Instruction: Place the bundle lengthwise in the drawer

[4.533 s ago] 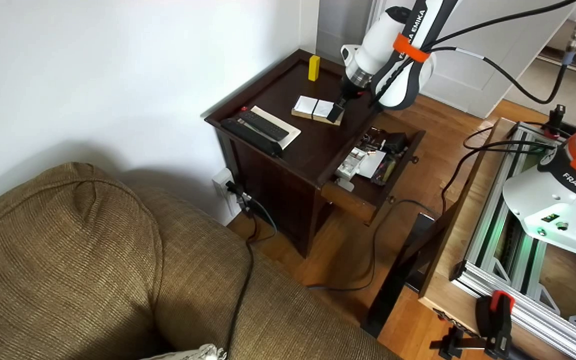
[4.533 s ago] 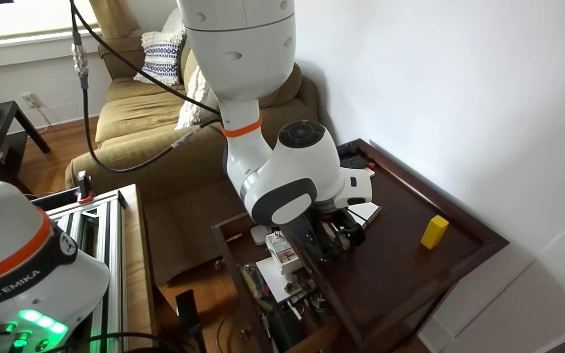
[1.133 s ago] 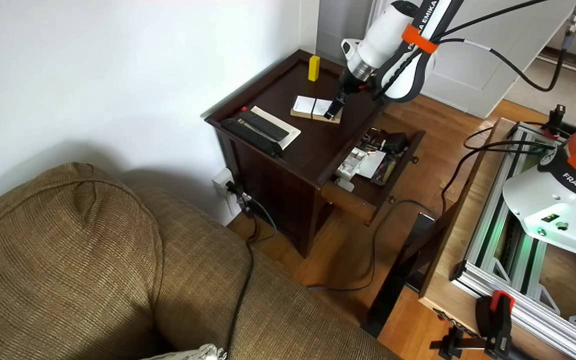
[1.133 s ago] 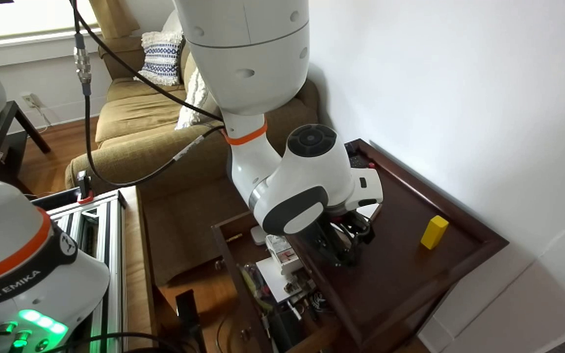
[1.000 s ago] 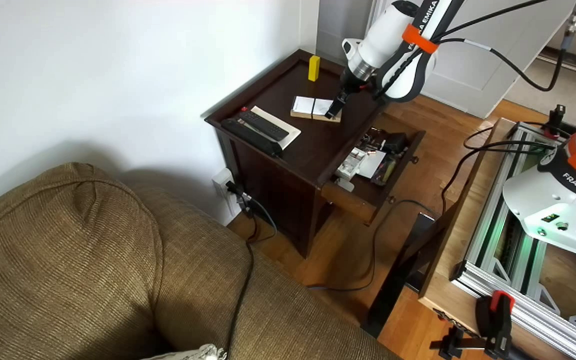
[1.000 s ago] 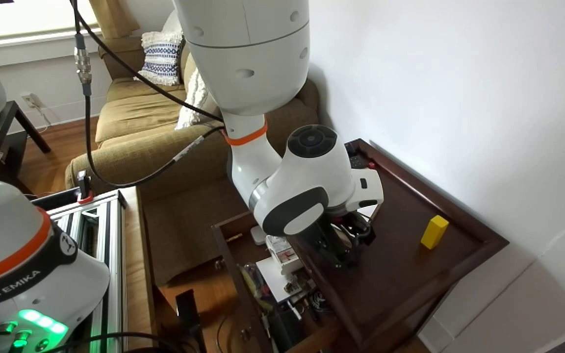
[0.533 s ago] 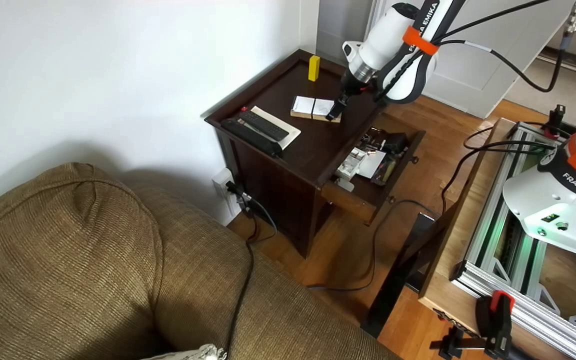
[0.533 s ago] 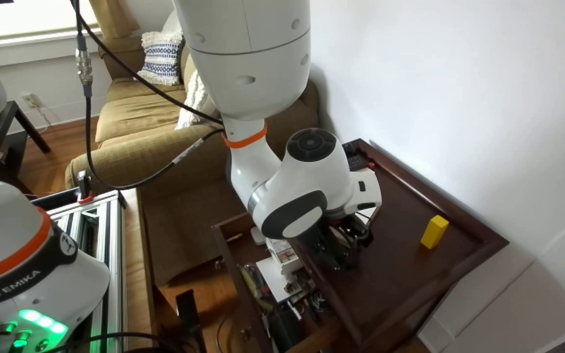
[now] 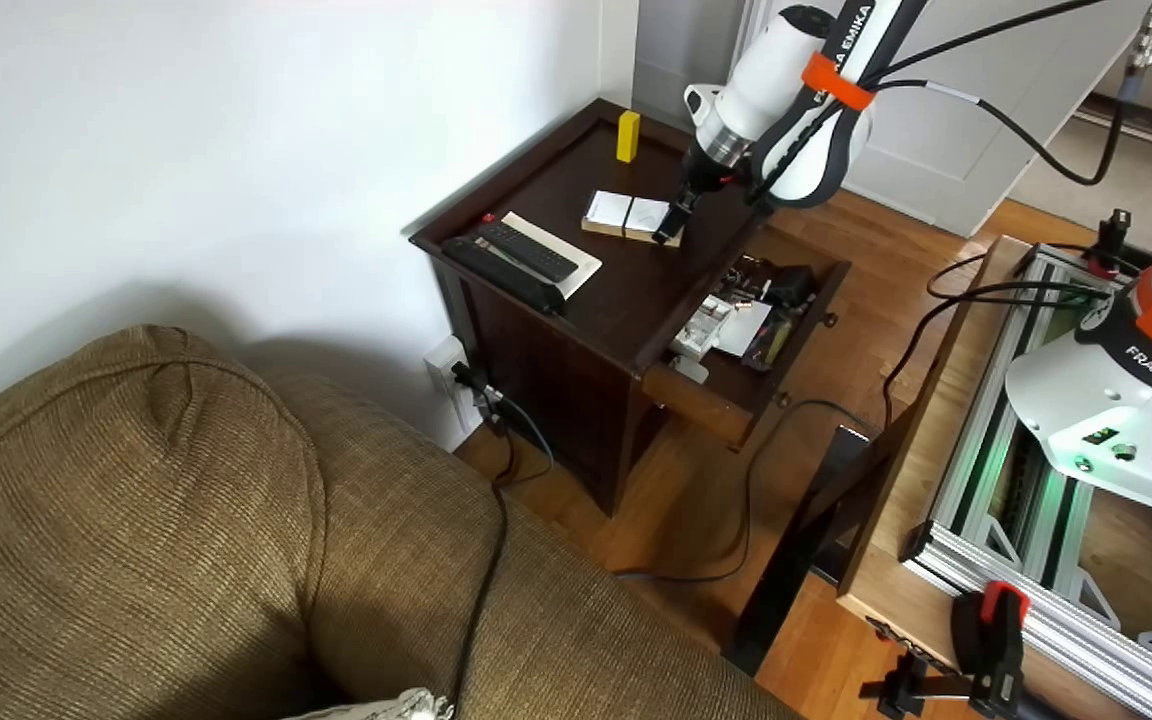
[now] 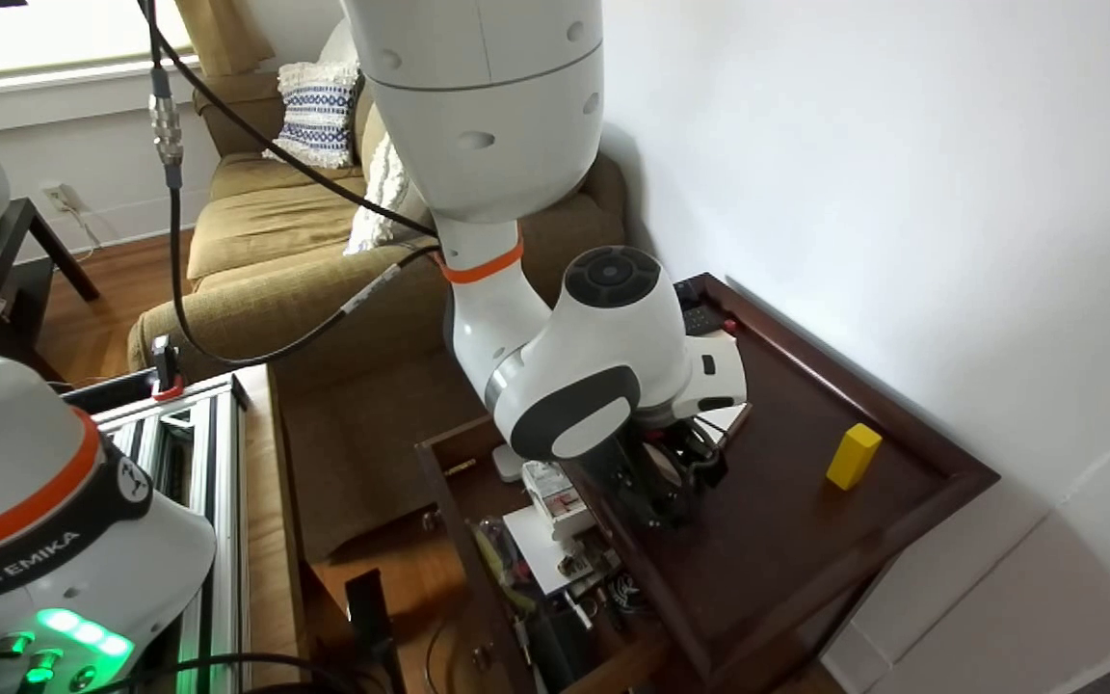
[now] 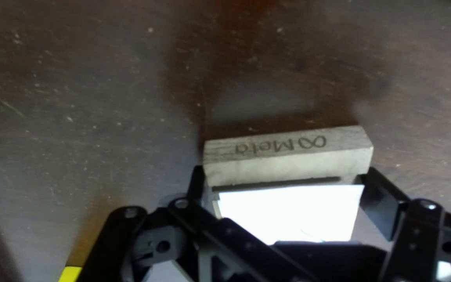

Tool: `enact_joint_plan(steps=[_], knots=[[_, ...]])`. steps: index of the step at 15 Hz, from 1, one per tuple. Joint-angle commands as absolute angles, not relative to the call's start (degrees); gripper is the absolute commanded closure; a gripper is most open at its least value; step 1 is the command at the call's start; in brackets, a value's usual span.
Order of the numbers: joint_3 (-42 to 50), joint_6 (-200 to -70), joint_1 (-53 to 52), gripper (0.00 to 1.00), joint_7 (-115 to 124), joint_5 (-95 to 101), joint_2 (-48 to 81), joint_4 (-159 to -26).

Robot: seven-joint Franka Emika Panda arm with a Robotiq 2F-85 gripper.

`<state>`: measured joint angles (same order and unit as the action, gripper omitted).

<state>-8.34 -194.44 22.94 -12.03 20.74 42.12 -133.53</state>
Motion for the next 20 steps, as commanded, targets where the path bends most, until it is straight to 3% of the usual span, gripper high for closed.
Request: enact_joint_plan(steps=[1, 10, 20], knots=[[-6.67, -185.13, 19.16, 0.31, -8.02, 15.30, 35.10, -137.54], [-11.83, -164.59, 19.75, 0.31, -10.28, 0.79, 18.45, -148.58], [-0.70, -166.66, 8.44, 0.31, -1.38, 0.49, 4.27, -162.09]])
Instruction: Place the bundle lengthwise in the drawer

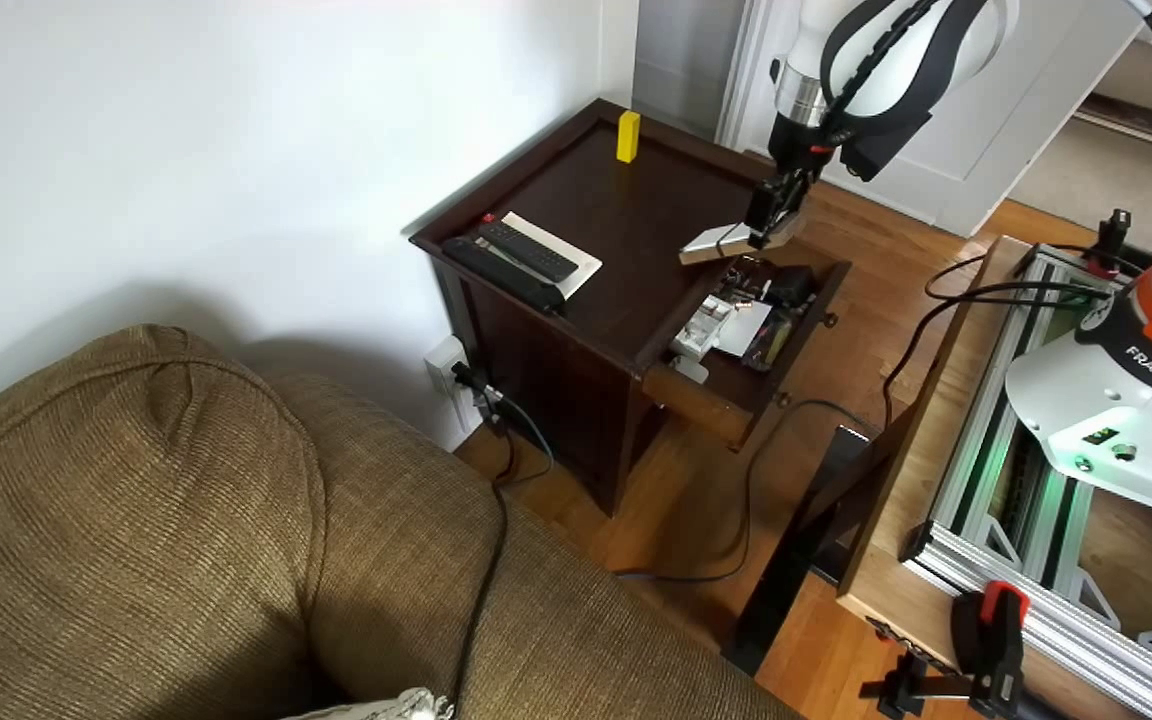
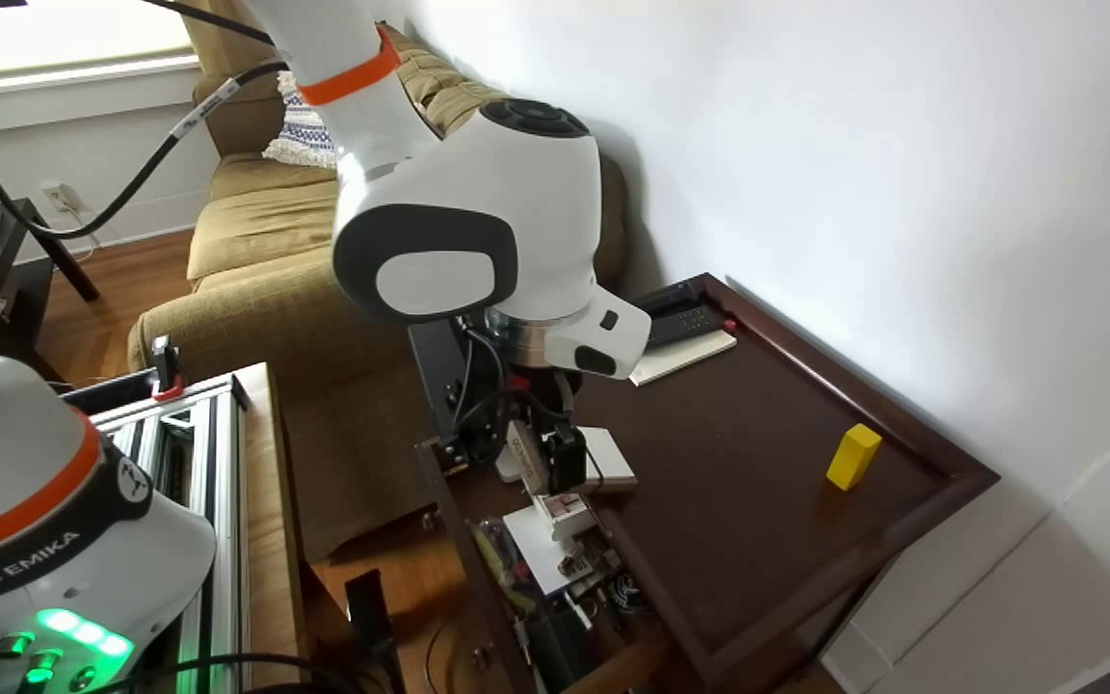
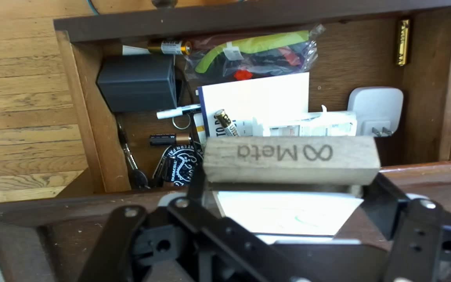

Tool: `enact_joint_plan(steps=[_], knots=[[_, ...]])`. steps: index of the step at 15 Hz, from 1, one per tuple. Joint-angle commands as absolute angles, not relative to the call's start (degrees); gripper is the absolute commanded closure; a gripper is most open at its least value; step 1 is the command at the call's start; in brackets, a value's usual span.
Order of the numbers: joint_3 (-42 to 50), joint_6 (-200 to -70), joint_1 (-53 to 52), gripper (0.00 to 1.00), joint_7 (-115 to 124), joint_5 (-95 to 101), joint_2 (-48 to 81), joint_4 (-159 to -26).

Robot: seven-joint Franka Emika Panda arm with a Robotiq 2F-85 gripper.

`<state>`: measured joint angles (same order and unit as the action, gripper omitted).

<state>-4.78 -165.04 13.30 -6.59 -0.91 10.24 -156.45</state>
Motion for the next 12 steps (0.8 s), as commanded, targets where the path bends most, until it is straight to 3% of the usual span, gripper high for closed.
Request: enact_joint_plan(steps=[1, 7, 12], knots=[[1.15, -165.56, 6.45, 0.31, 2.10, 2.90, 7.50, -157.67], [9.05, -165.87, -3.62, 0.31, 26.38, 19.73, 7.89, -157.23], [9.94, -166.01, -6.89, 0.31, 41.38, 28.97, 9.36, -157.25]])
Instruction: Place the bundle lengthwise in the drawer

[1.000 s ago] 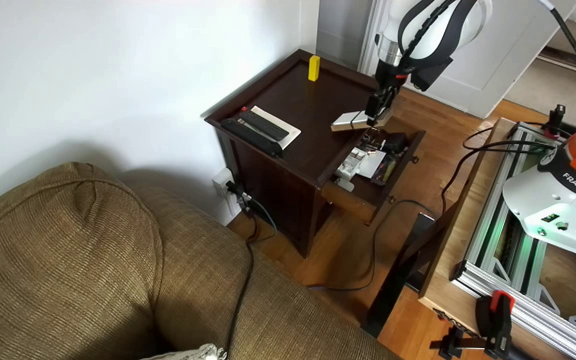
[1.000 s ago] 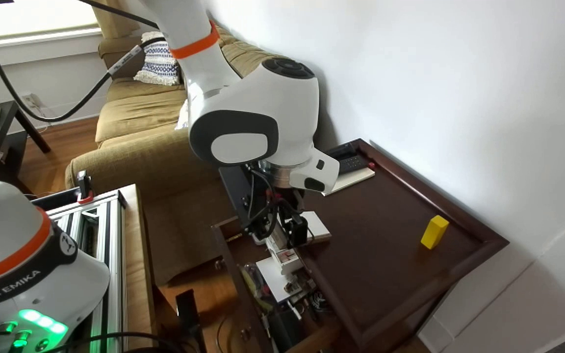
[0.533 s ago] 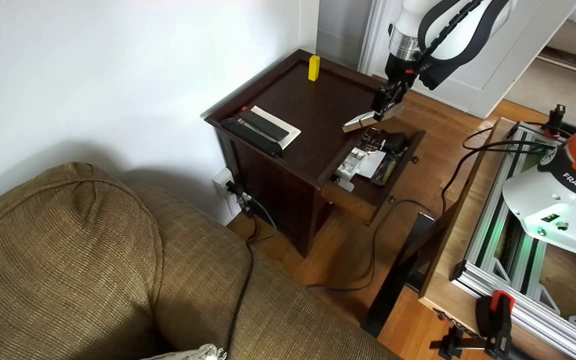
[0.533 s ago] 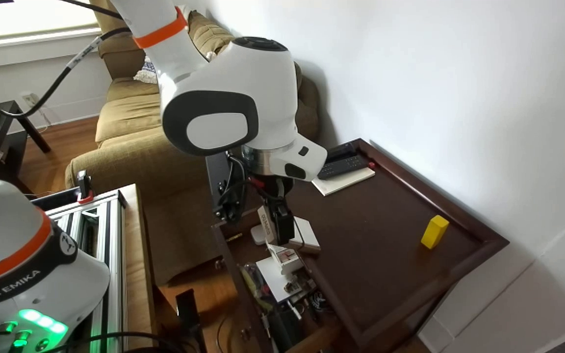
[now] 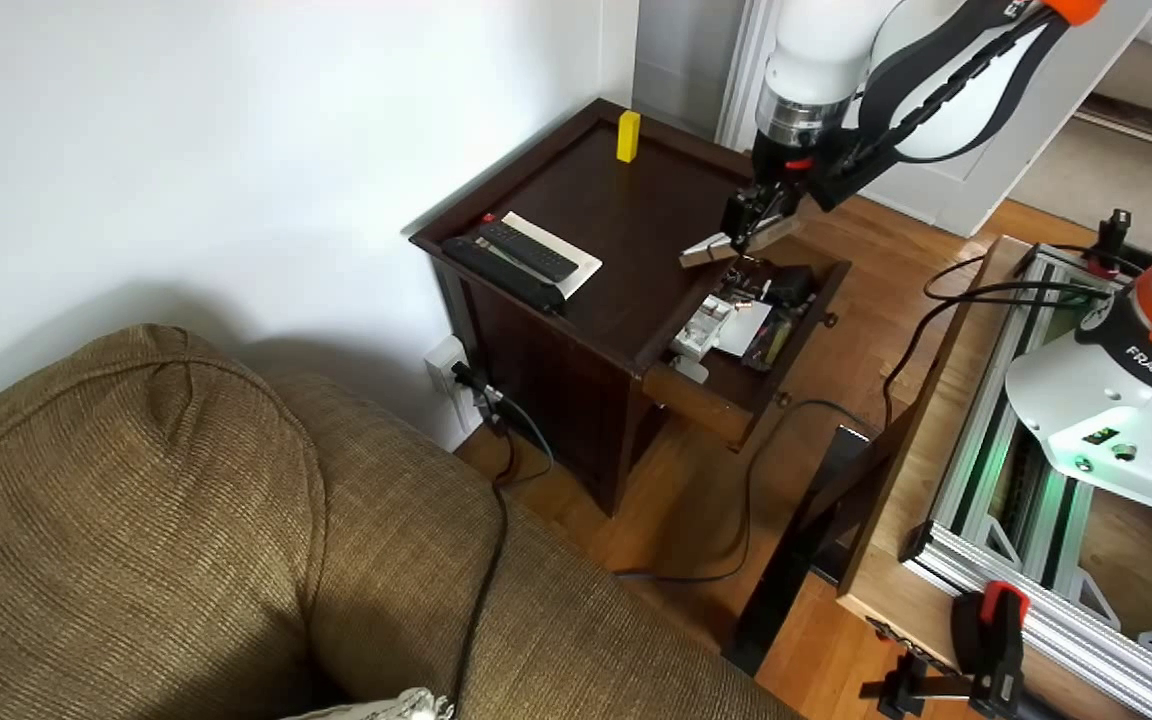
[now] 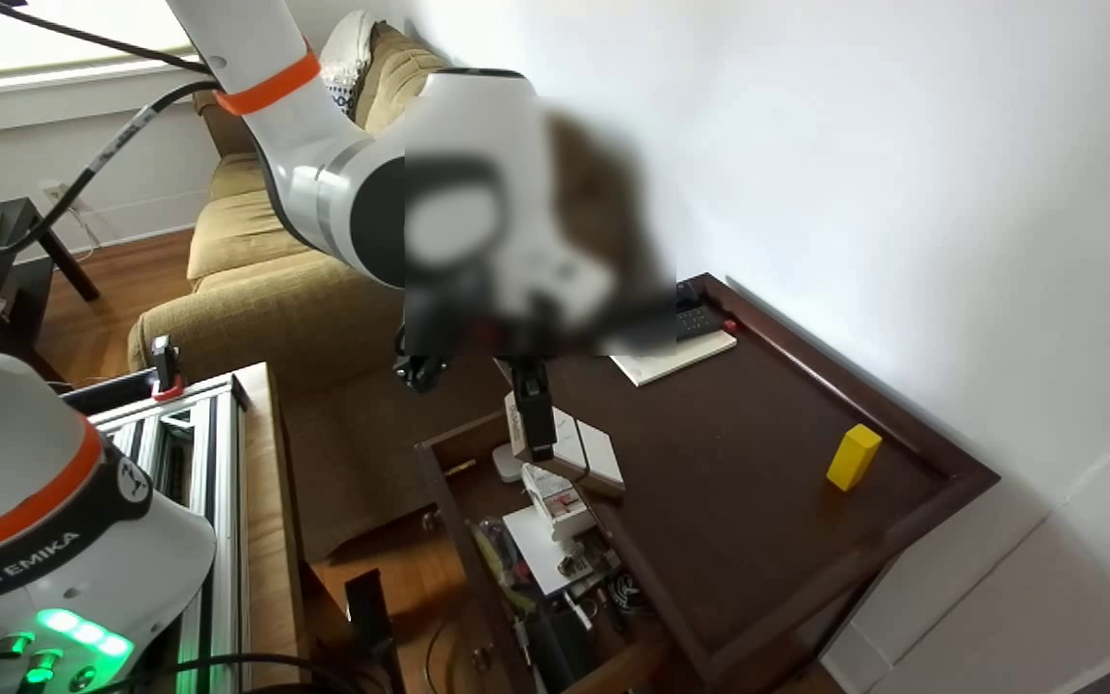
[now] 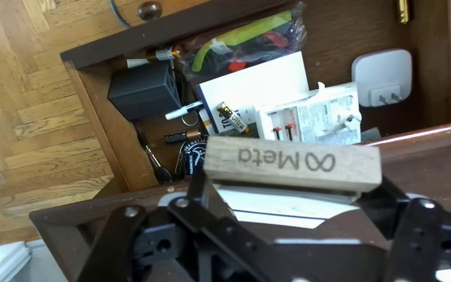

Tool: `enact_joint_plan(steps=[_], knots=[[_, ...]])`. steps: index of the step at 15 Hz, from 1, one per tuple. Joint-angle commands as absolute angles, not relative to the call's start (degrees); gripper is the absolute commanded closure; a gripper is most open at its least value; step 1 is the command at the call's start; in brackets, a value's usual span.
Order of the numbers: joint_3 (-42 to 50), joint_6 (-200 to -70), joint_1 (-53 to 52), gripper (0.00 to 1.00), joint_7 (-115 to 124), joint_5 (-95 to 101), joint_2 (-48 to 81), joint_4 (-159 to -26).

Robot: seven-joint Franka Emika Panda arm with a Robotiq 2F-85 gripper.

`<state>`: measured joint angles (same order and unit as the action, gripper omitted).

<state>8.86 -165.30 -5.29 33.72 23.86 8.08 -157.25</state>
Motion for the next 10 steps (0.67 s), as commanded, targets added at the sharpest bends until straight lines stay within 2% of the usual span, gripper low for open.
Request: enact_joint_plan(steps=[1, 10], knots=[[9.87, -166.11, -6.94, 0.31, 43.35, 30.54, 9.62, -157.28], [16.87, -172.81, -7.75, 0.31, 57.90, 52.31, 12.88, -157.15]])
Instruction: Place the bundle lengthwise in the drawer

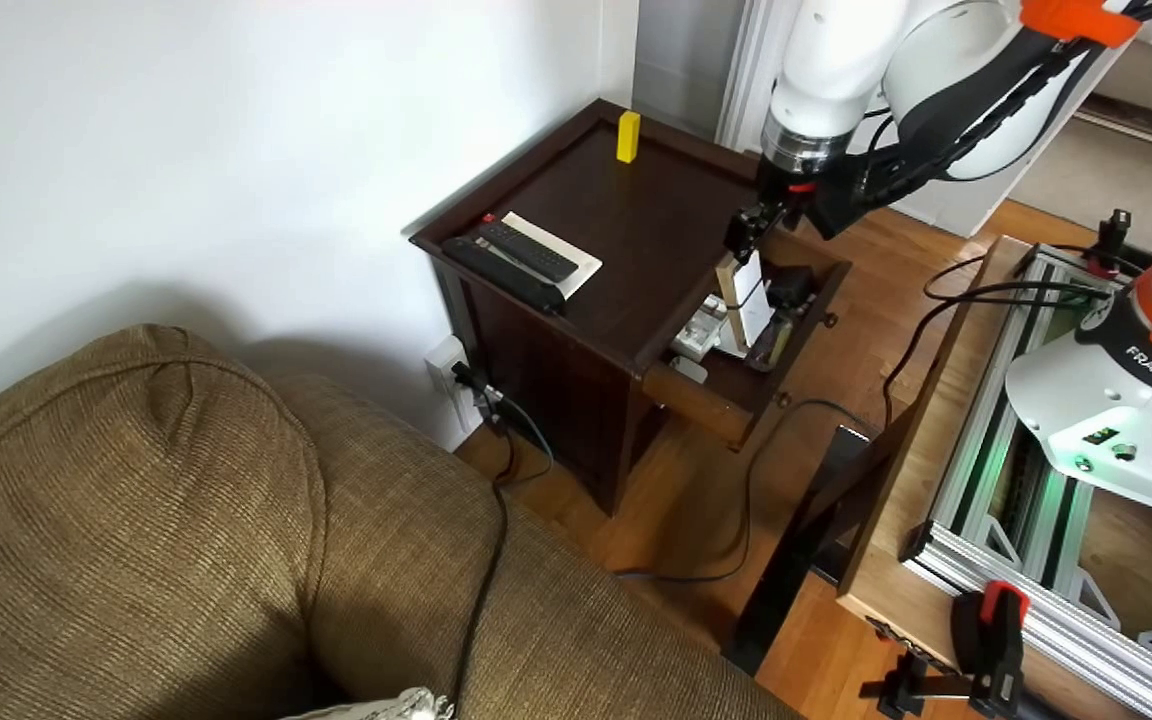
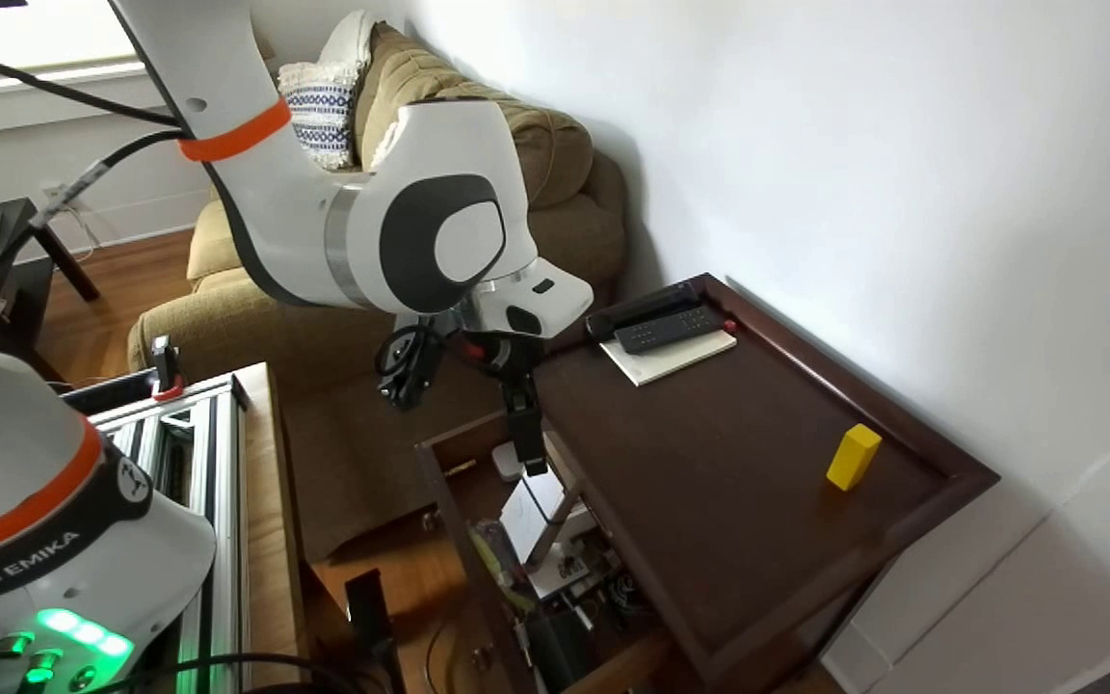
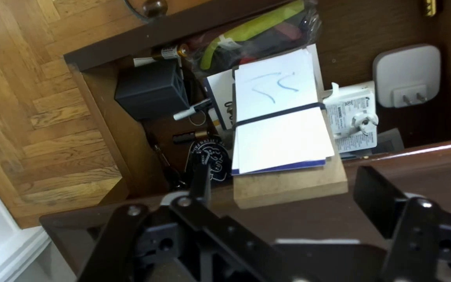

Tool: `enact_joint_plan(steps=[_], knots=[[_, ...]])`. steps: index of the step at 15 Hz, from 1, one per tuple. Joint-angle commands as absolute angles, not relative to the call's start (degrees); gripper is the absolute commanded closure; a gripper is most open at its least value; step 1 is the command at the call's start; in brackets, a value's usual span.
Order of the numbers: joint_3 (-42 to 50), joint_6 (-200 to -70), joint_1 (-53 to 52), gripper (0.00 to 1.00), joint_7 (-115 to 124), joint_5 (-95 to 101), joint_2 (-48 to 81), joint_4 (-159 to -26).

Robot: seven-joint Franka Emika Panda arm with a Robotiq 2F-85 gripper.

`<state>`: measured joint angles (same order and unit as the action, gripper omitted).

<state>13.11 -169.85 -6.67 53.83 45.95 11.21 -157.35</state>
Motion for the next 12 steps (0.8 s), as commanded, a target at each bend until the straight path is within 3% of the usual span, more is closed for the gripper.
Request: enact_joint_plan(steps=[1, 7, 8, 12], knots=[[17.40, -173.37, -7.35, 0.31, 57.90, 53.36, 13.28, -157.12], [20.27, -179.25, -6.82, 0.31, 56.95, 56.83, 15.39, -156.63], [21.60, -180.66, -8.09, 0.01, 57.59, 59.13, 15.27, -156.04], [22.62, -186.77, -8.00, 0.00, 55.47, 60.99, 17.52, -153.99]])
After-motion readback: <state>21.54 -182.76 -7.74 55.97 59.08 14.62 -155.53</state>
